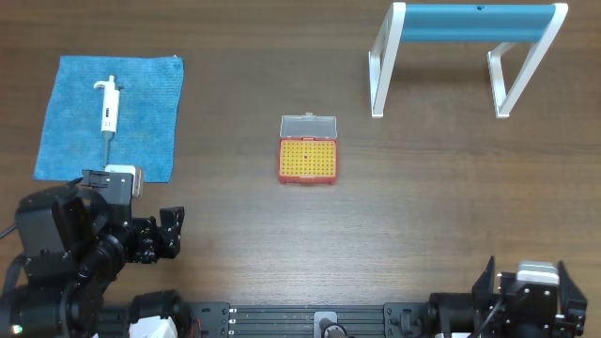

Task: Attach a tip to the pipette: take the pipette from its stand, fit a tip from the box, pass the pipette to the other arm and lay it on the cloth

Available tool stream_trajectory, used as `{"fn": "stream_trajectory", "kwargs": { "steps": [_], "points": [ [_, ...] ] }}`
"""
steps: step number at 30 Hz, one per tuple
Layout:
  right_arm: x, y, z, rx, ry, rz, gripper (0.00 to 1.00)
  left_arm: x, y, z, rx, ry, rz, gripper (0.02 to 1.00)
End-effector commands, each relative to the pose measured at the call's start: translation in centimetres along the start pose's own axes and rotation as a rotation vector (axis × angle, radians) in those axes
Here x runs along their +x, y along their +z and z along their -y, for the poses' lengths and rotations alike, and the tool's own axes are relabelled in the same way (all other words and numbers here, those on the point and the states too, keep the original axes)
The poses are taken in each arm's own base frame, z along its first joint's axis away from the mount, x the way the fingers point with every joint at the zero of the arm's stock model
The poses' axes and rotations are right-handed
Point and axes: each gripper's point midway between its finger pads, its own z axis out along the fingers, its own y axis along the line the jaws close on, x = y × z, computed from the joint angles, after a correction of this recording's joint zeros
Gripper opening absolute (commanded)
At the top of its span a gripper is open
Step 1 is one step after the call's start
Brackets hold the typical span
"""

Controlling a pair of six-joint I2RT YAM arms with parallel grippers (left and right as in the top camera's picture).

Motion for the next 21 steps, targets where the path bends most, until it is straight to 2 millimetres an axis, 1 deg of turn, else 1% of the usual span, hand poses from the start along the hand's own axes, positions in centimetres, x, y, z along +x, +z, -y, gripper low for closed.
{"fn": "stream_trajectory", "kwargs": {
  "steps": [1, 4, 7, 9, 14, 21],
  "points": [
    [3.5, -0.2, -1.4, -0.063, -0.041, -0.130, 0.851, 0.1, 0.3, 0.2, 0.020, -0.011, -0.007, 0.950],
    [5.0, -0.5, -1.8, -0.084, -0.060, -0.191, 0.851, 0.1, 0.3, 0.2, 0.020, -0.012, -0.008, 0.950],
    [7.1, -1.1, -2.4, -0.115, -0.087, -0.278, 0.851, 0.1, 0.3, 0.2, 0.020, -0.012, -0.009, 0.950],
    [7.8, -1.3, -2.5, -0.124, -0.095, -0.304, 0.853, 0.2, 0.4, 0.2, 0.021, -0.013, -0.014, 0.950],
    [7.9, -1.4, -2.6, -0.125, -0.096, -0.308, 0.851, 0.4, 1.0, 0.1, 0.023, -0.019, -0.037, 0.950],
    [7.9, -1.4, -2.6, -0.125, -0.096, -0.308, 0.849, 0.4, 1.0, 0.1, 0.023, -0.020, -0.040, 0.950]
  ]
}}
